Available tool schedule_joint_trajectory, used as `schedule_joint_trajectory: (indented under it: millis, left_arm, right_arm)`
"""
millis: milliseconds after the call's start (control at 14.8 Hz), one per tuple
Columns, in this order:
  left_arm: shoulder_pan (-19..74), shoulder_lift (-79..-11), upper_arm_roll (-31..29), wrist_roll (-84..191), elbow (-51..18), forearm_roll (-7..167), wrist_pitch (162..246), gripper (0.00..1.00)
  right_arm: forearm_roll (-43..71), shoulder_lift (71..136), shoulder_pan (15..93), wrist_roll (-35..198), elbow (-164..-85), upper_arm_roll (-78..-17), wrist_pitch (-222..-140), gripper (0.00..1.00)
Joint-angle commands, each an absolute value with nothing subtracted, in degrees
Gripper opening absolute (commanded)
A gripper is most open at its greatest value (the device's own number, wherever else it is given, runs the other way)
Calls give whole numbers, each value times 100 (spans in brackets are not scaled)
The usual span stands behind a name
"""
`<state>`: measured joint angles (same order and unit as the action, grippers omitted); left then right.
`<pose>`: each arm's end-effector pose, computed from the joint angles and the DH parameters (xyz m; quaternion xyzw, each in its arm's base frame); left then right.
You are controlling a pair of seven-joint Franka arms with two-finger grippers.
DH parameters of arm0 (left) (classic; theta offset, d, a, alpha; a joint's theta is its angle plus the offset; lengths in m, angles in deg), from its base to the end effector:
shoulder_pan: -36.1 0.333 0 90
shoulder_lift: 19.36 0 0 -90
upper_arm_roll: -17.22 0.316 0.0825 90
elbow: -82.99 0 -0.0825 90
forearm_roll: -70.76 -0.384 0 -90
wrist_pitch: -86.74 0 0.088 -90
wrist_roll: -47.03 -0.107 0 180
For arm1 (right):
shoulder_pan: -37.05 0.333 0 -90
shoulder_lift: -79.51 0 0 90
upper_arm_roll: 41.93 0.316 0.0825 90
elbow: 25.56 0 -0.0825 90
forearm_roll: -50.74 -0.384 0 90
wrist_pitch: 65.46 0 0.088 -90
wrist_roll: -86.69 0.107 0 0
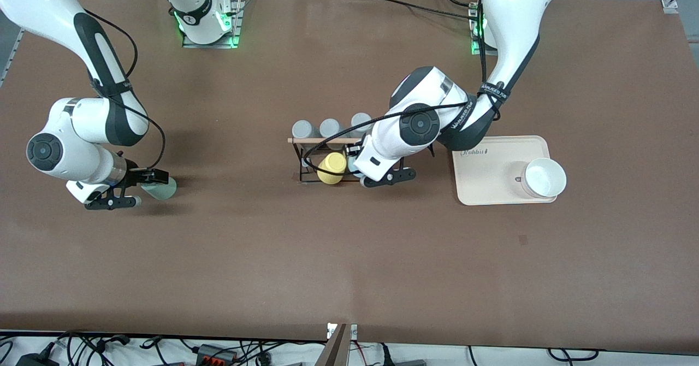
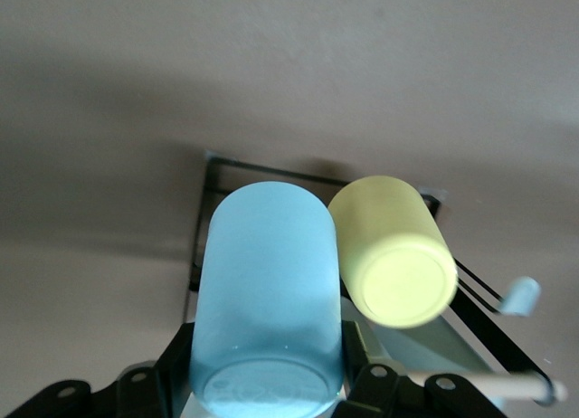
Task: Hang scattered cups on rack with three cups
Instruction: 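Release the blue cup with the left gripper while the right gripper grasps the teal cup, then withdraw the left gripper while the right gripper carries the teal cup to the rack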
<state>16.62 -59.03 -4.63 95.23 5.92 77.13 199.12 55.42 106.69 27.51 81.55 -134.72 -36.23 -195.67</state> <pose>0.5786 -0.4376 0.3394 0.9780 0.1188 -0.1312 0.1104 0.6171 -0.0461 0.2411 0.9980 0.0350 -0.0522 0.0027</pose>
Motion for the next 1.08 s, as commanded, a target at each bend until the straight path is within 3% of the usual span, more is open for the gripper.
schedule_joint_trajectory:
  millis: [0,203,407,475,542,610,678,1017]
  left_arm:
    - [1641,-6023,-458,9528,643,7472,19967,1]
    - [1633,-6102,-458,9493,643,7210,19976,1]
    - [1633,-6146,-458,9563,652,7190,19976,4]
    - [1633,-6155,-466,9685,687,7278,19968,21]
    - [1720,-6129,-466,9869,713,7392,19924,61]
    - [1799,-6059,-466,9888,757,7488,19897,84]
    - [1895,-5902,-501,9889,766,7446,19880,100]
    - [2746,-4997,-484,9522,793,7401,19240,100]
  right_arm:
    - [5593,10605,2659,8045,-13586,-3569,-19668,83]
    - [5593,10605,2677,8045,-13586,-3569,-19650,51]
    - [5584,10553,2747,8071,-13490,-3543,-19589,40]
    - [5584,10518,2764,8072,-13385,-3516,-19519,36]
    - [5575,10482,2860,8106,-13210,-3516,-19284,34]
    - [5566,10482,2992,8150,-12947,-3516,-19003,33]
    - [5566,10482,3106,8273,-12631,-3516,-18626,33]
    - [5478,10491,3774,9405,-11355,-3516,-17131,33]
